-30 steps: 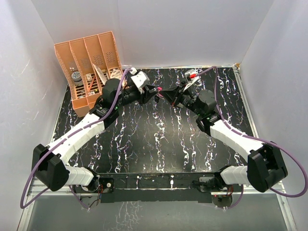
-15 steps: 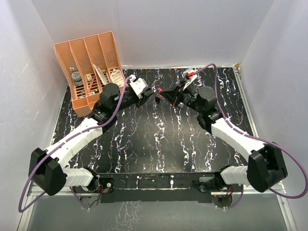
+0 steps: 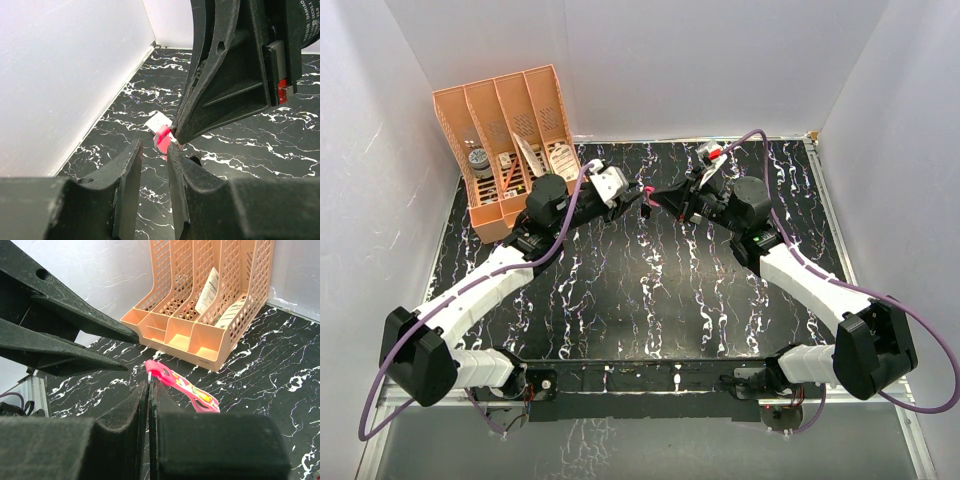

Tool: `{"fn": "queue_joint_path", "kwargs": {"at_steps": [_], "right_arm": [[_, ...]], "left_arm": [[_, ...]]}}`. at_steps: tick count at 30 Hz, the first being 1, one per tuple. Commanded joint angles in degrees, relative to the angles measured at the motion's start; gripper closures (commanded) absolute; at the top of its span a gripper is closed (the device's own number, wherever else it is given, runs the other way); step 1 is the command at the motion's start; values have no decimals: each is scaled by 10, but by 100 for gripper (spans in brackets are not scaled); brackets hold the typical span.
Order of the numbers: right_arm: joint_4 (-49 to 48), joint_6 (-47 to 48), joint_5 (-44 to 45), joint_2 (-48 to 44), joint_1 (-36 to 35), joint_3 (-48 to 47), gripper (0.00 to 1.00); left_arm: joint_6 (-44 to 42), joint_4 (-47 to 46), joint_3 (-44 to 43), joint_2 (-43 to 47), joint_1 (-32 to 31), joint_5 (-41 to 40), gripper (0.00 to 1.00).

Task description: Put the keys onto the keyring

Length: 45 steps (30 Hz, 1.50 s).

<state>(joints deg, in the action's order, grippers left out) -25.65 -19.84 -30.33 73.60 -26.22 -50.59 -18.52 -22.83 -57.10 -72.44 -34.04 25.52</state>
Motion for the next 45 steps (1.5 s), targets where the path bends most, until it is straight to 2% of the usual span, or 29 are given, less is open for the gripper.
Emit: {"fn": "queue_joint_path", "kwargs": {"at_steps": [1,32,45], "right_arm": [[-26,3,-15,-9,2,-32,100],[-59,1,-50,-21,3,-21,100],[-65,1,-52,-18,3,-21,100]], "left_arm": [[-7,-18,-10,3,-4,19,75],[10,-14,-31,-26,-9,-3,76],[15,-14,-33,-26,-11,-3,98]]}}
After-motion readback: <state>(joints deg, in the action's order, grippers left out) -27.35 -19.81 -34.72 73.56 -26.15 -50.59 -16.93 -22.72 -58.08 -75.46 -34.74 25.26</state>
